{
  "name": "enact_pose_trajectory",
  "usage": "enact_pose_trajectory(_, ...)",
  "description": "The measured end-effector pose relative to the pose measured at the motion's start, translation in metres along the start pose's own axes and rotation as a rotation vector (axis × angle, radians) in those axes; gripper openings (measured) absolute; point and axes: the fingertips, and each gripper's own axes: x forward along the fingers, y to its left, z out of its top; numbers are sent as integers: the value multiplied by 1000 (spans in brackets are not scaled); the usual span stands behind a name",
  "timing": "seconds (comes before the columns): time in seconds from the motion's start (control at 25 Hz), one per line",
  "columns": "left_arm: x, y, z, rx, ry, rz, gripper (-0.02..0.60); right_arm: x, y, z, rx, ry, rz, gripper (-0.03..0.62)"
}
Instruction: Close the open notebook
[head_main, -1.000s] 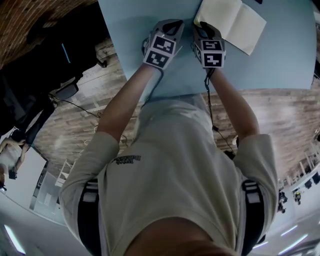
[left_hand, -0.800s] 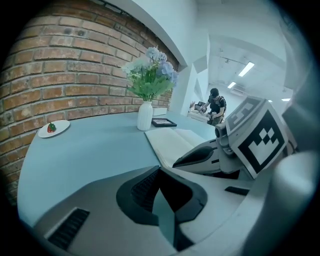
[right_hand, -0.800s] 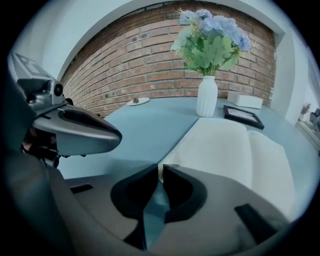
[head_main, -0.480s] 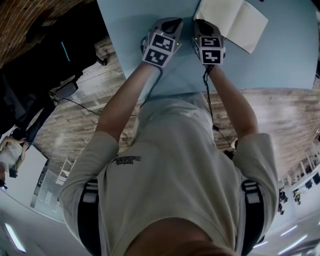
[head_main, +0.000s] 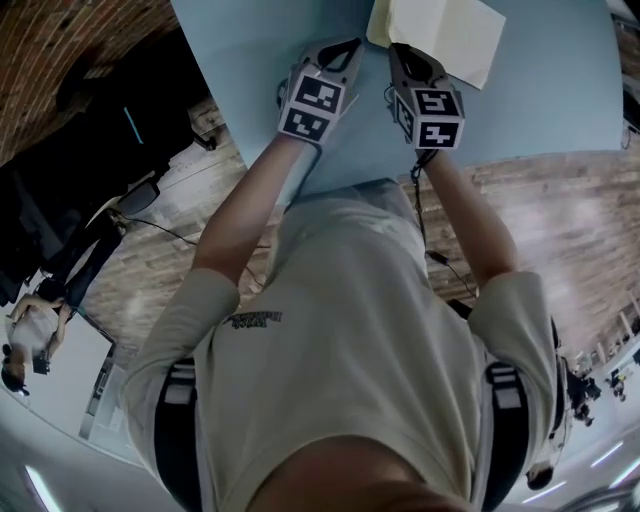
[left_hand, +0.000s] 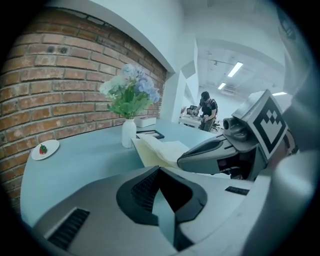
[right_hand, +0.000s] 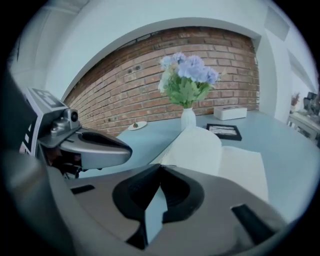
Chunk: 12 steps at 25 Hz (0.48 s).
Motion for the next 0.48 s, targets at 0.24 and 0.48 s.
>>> enact_pose_trajectory(0.24,25,-60,33,70,-33,-129,12,-56,-43,12,51,-88,-111,6)
enact_pose_trajectory(0.48,72,-111,24,101,19,-226,12,-85,-114,-23,129,-68,-278,8)
